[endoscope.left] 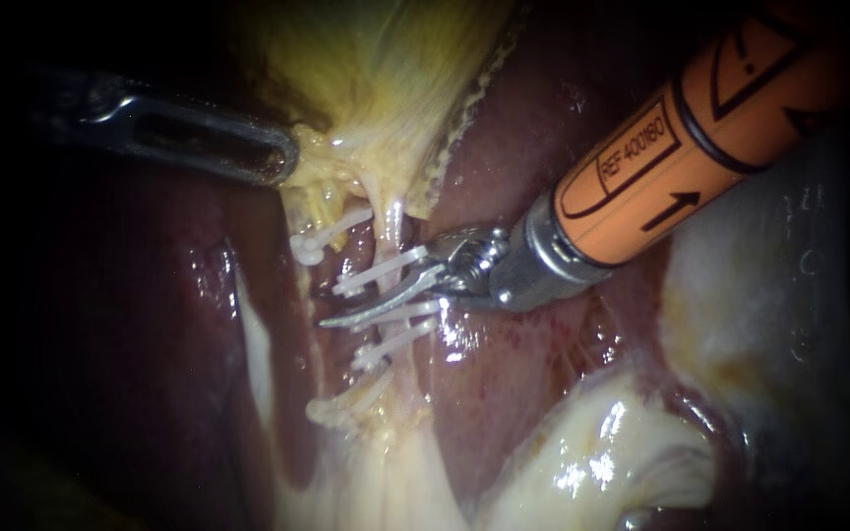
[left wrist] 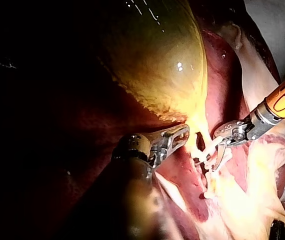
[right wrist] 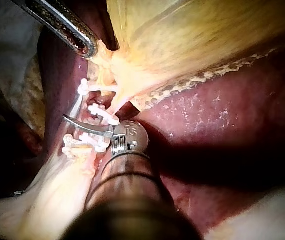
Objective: Go to the cutting position right tube
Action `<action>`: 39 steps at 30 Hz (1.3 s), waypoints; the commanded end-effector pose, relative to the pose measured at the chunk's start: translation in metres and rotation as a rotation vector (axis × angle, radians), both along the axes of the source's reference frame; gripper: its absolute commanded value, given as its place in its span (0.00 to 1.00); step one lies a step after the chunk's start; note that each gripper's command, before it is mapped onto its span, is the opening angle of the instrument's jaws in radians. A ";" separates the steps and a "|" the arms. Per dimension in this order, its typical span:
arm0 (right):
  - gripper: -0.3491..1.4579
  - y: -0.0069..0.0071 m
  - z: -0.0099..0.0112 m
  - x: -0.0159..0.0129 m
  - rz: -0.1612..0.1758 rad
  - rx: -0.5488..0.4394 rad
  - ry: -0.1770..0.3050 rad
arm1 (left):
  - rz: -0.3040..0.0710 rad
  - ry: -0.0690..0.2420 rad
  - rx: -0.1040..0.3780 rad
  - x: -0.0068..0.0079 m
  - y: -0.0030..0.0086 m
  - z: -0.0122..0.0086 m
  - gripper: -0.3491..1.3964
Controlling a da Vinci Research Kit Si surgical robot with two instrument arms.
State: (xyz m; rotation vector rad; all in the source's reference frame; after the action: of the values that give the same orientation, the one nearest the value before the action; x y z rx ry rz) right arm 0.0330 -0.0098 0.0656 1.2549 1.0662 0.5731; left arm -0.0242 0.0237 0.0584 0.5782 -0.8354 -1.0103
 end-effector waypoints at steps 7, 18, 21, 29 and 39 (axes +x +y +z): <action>0.97 -0.0006 -0.0012 0.0005 0.003 -0.167 0.096 | 0.000 0.001 0.000 0.0000 0.0000 0.0000 0.00; 0.97 0.0001 -0.0047 0.0012 0.035 -0.173 0.158 | 0.000 0.000 0.000 0.0001 0.0000 0.0000 0.00; 0.96 0.0005 -0.0056 0.0012 0.047 -0.171 0.165 | 0.000 0.000 0.000 0.0001 0.0000 0.0000 0.00; 0.97 0.0014 -0.0071 0.0013 0.076 -0.158 0.169 | 0.000 0.000 0.000 0.0001 0.0000 0.0000 0.00; 0.98 0.0017 -0.0073 0.0012 0.082 -0.155 0.169 | 0.000 0.001 0.000 0.0001 0.0000 0.0000 0.00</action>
State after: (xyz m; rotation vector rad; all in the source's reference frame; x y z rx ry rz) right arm 0.0342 -0.0081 0.0583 1.1420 1.2836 0.4432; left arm -0.0241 0.0237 0.0584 0.5778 -0.8349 -1.0107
